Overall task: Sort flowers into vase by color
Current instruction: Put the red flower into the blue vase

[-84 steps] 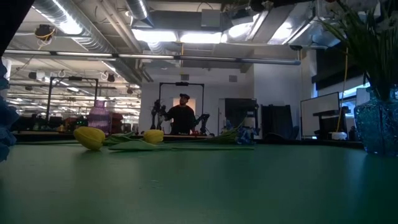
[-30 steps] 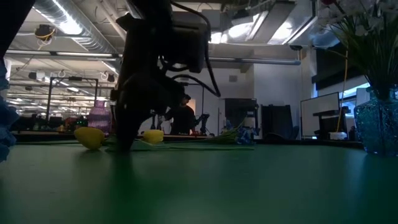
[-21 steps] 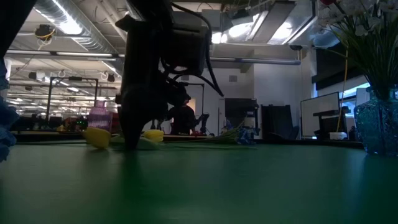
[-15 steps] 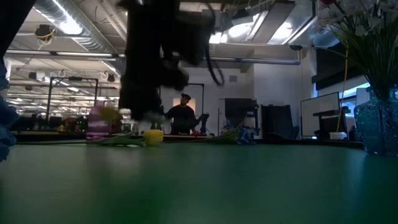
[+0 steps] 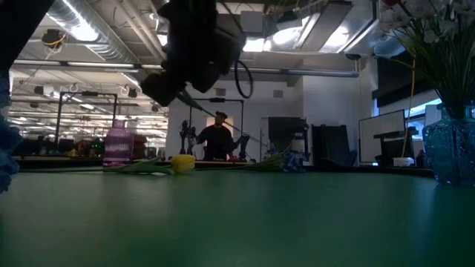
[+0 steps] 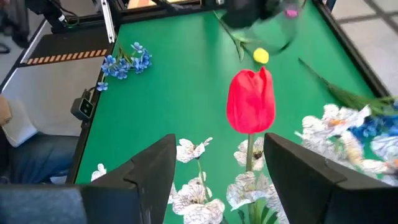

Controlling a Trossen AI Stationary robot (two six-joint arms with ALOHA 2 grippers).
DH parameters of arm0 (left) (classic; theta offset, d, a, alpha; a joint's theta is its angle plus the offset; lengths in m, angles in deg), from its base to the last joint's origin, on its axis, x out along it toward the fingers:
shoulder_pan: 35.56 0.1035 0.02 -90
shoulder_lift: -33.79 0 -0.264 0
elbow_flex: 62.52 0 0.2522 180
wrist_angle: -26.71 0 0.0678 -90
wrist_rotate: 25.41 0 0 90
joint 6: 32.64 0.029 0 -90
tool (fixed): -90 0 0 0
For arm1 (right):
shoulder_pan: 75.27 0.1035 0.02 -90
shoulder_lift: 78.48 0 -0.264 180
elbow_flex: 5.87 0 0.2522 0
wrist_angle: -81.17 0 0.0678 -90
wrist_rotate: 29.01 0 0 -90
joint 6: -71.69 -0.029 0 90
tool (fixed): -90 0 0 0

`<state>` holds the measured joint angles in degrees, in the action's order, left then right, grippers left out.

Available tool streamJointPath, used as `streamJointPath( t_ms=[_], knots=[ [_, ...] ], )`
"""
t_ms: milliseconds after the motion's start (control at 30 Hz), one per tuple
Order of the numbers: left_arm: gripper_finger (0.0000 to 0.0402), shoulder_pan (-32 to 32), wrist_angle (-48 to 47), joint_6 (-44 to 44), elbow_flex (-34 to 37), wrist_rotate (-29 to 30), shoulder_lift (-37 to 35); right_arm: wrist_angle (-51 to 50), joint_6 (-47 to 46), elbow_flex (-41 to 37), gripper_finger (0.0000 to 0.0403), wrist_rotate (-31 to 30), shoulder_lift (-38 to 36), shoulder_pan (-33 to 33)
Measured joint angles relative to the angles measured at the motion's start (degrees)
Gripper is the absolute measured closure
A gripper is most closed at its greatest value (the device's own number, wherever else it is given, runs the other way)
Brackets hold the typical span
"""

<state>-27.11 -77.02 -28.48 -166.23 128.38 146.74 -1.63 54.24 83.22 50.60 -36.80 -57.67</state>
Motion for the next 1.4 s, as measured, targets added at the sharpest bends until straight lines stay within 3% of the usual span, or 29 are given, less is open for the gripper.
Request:
streamJointPath(
  t_ms=[233, 567, 700, 967, 1167, 1300, 1400],
  knots=[
    [0.0401, 12.47, -0.01, 10.72, 1.85, 4.83, -10.13, -0.74, -1.69, 0.0, 0.0162, -0.98, 0.61, 0.0],
    [0.0401, 24.17, -0.14, 22.07, 3.96, 11.55, -30.15, -1.51, -1.43, 0.0, 0.0162, -11.64, 0.59, 0.0],
    [0.0401, 22.72, -0.11, 23.53, 3.96, 14.21, -35.51, -0.89, -1.4, 0.0, 0.0162, -14.36, 0.76, 0.0],
    [0.0401, 14.65, 0.0, 24.0, 5.39, 14.12, -44.03, 2.41, -1.33, 0.0, 0.0162, -20.46, 1.46, -0.02],
    [0.0401, 9.45, -0.05, 23.52, 15.44, 13.17, -53.66, 2.56, -1.32, 0.0, 0.0162, -21.0, 2.77, 0.0],
    [0.0401, 9.28, -0.19, 28.2, 22.05, 11.58, -59.22, 2.89, -0.15, 0.0, 0.0162, -22.4, 3.31, -0.02],
    [0.0401, 9.54, 0.11, 29.45, 23.19, 11.46, -60.1, 6.49, 2.21, 0.0, 0.0162, -23.28, 3.9, -0.02]
  ],
)
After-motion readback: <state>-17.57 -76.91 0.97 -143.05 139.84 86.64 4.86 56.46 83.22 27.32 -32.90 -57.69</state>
